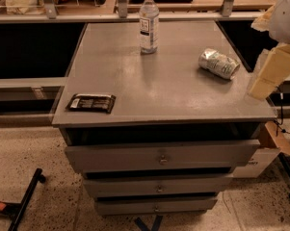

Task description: Move blue plastic bottle near rxbar chocolate

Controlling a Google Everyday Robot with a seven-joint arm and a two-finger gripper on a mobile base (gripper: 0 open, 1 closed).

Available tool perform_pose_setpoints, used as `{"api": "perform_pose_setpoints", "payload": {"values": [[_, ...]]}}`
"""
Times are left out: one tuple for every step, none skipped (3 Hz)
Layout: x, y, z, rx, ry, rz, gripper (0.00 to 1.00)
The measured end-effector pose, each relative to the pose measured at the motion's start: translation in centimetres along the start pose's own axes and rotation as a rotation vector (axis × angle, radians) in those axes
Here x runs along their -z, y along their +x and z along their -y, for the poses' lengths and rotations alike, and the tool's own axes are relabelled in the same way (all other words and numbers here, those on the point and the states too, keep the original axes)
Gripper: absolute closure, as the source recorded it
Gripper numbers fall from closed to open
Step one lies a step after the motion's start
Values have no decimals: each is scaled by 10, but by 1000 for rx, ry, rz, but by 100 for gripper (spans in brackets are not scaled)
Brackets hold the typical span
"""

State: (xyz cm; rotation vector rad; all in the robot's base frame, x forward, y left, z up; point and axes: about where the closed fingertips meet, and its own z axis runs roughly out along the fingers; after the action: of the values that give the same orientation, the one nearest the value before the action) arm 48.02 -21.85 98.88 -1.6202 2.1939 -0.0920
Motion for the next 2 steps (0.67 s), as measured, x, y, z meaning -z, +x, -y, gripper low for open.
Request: {"api": "perform_pose_setpoints", "payload": {"values": [[-14,-17,45,-57,51,70,0],[-38,-47,87,-108,90,155,0]]}}
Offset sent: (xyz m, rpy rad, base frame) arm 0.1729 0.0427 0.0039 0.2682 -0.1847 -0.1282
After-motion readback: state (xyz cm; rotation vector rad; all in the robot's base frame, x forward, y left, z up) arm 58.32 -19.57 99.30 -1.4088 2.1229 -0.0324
